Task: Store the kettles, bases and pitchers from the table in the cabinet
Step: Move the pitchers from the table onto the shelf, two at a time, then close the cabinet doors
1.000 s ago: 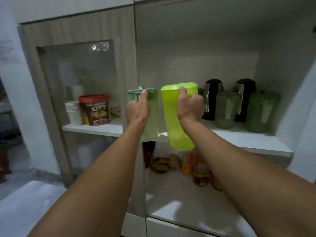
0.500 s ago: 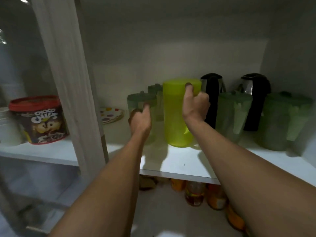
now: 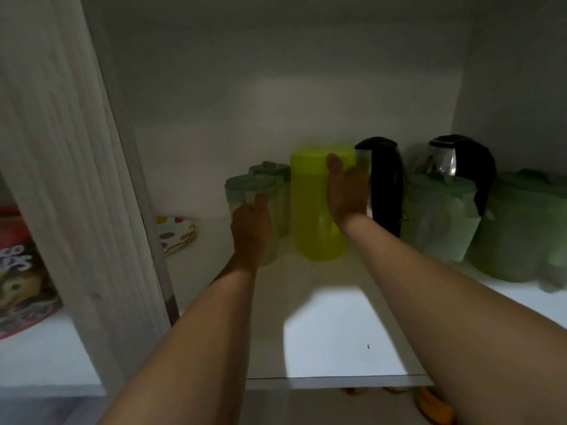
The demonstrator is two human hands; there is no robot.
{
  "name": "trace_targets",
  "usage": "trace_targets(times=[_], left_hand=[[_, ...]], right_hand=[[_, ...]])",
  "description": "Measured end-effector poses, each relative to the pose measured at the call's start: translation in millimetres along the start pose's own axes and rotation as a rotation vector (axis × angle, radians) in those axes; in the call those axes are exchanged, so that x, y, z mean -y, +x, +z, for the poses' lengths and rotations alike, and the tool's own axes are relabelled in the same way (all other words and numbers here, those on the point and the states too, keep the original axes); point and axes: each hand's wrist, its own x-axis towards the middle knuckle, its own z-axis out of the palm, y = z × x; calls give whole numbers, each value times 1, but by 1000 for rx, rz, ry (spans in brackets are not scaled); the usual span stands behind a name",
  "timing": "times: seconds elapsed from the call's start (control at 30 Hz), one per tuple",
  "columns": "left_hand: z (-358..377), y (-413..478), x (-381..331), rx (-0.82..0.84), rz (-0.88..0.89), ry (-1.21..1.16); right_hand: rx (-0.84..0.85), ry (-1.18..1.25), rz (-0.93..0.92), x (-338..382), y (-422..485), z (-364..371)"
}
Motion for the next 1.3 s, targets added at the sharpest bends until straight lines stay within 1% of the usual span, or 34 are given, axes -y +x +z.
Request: trace_targets(times=[0.1, 0.2, 0.27, 0.37, 0.43, 0.53, 0.6, 0.7, 0.8, 0.93, 1.03, 1.13, 1.3], left_hand=[[-2, 0, -4, 31, -21, 63], [-4, -10, -12, 55, -108, 47], [-6, -22, -17, 111, -163, 54], [-1, -38, -9, 187, -172, 147], [0, -45, 1, 193, -174, 189], [-10, -65, 13, 208, -202, 288], [-21, -84, 16, 216, -212, 364], [-34, -126, 7, 190, -134, 407], [-37, -182, -3, 207, -40, 397], [-38, -260, -14, 327, 25, 401], [-35, -303, -30, 432, 96, 399], [-24, -339, -54, 502, 165, 376], [-13, -416, -90, 766, 298, 305]], right_hand=[[25, -9, 22, -2, 2, 5], [53, -30, 55, -4, 5, 6], [54, -39, 52, -10, 4, 6], [48, -79, 40, -25, -2, 1], [12, -155, 95, -35, -10, -6], [-9, -279, 232, -47, -29, -26], [-14, -301, 262, -53, -47, -44], [-11, -288, 255, -57, -79, -76], [-16, -377, 233, -57, -121, -116], [-85, -439, 274, -50, -174, -174], [-129, -446, 306, -31, -207, -222], [-233, -501, 297, -6, -239, -276], [-497, -594, 297, 31, -304, -358]])
